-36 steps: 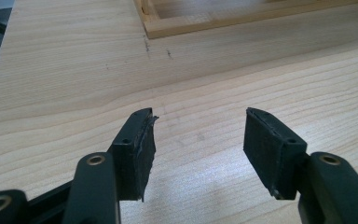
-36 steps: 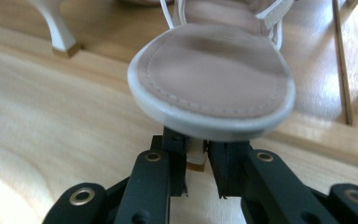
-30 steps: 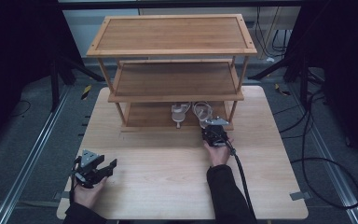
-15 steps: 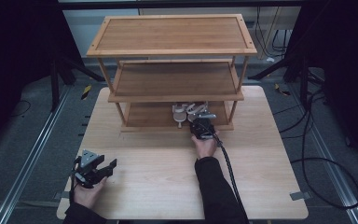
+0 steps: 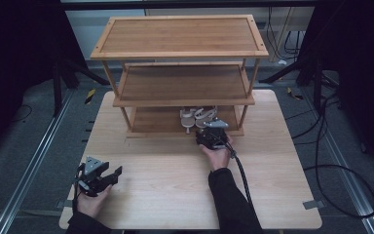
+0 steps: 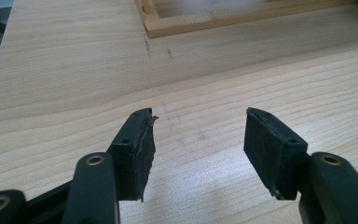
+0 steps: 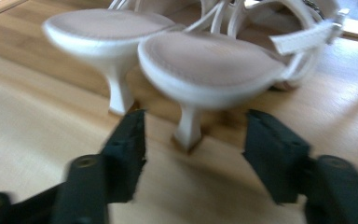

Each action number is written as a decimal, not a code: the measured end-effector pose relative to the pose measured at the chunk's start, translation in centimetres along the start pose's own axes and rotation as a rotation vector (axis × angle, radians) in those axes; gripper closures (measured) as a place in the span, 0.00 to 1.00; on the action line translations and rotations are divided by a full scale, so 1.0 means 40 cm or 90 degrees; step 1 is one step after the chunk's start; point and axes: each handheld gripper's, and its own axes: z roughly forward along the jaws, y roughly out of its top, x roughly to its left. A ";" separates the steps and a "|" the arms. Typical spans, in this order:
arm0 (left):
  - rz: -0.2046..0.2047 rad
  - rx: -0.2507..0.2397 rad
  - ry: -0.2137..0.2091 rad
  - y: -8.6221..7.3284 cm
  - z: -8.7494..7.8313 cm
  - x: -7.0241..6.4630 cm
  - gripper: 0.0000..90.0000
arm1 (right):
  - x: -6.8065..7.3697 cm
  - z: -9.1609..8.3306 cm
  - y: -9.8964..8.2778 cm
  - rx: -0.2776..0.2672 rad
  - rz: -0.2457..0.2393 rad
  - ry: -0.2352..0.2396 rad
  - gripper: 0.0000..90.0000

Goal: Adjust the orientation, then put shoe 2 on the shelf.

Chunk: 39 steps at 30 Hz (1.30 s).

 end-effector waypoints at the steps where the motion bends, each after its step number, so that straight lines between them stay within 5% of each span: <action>1: 0.000 -0.001 0.000 0.000 0.000 -0.001 0.46 | -0.006 -0.015 -0.005 -0.005 0.000 -0.002 0.35; 14: -0.001 0.003 0.000 -0.002 0.004 0.004 0.43 | -0.099 -0.214 -0.052 -0.018 0.022 0.060 0.19; 27: 0.000 -0.007 -0.005 -0.002 -0.001 0.009 0.39 | -0.159 -0.344 -0.148 -0.027 0.009 0.054 0.16; 39: -0.018 0.001 0.006 -0.014 0.003 0.052 0.37 | -0.245 -0.438 -0.236 -0.027 0.051 0.010 0.15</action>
